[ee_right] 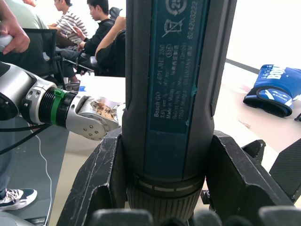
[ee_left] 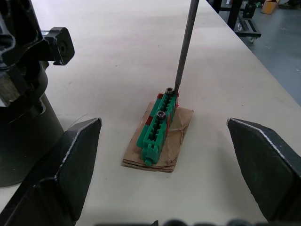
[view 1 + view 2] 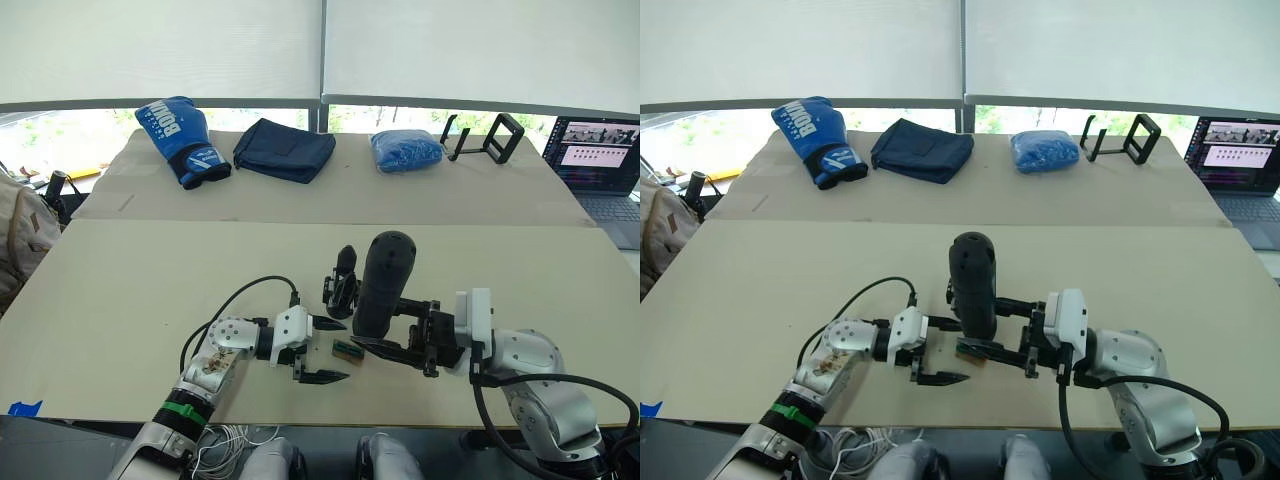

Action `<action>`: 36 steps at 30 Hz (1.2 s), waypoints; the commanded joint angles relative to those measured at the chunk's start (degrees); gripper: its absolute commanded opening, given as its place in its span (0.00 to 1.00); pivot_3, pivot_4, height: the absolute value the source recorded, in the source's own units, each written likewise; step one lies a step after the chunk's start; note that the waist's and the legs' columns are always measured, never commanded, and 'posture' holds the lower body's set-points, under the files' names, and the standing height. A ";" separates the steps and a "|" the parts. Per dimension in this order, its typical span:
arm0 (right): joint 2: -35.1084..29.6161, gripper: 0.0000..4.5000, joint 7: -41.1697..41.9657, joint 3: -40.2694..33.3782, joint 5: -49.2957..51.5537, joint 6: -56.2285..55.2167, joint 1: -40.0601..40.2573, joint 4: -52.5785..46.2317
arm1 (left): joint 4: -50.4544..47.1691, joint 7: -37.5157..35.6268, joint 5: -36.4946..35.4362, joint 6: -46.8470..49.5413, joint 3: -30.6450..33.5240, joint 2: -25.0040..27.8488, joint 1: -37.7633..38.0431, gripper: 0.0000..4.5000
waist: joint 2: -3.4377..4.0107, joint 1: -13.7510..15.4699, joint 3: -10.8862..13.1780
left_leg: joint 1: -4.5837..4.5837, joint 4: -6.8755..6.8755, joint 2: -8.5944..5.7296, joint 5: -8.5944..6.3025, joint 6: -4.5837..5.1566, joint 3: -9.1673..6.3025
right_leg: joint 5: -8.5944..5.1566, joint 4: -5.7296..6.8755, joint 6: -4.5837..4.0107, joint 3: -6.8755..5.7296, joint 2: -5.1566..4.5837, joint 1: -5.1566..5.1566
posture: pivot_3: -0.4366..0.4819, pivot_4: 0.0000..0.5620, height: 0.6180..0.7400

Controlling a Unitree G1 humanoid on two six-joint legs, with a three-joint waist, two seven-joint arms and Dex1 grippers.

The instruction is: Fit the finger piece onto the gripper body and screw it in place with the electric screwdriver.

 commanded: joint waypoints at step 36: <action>-0.99 0.43 -1.40 -2.83 5.21 -0.25 -2.30 -2.08 | 2.74 0.22 1.28 0.31 -2.49 -1.69 1.39 1.00 | 0.02 0.32 -0.01 | -0.03 0.00 -0.08 -0.13 0.22 0.01 | -0.02 -0.12 0.06 -0.07 -0.24 0.04 | 0.48 0.27 1.00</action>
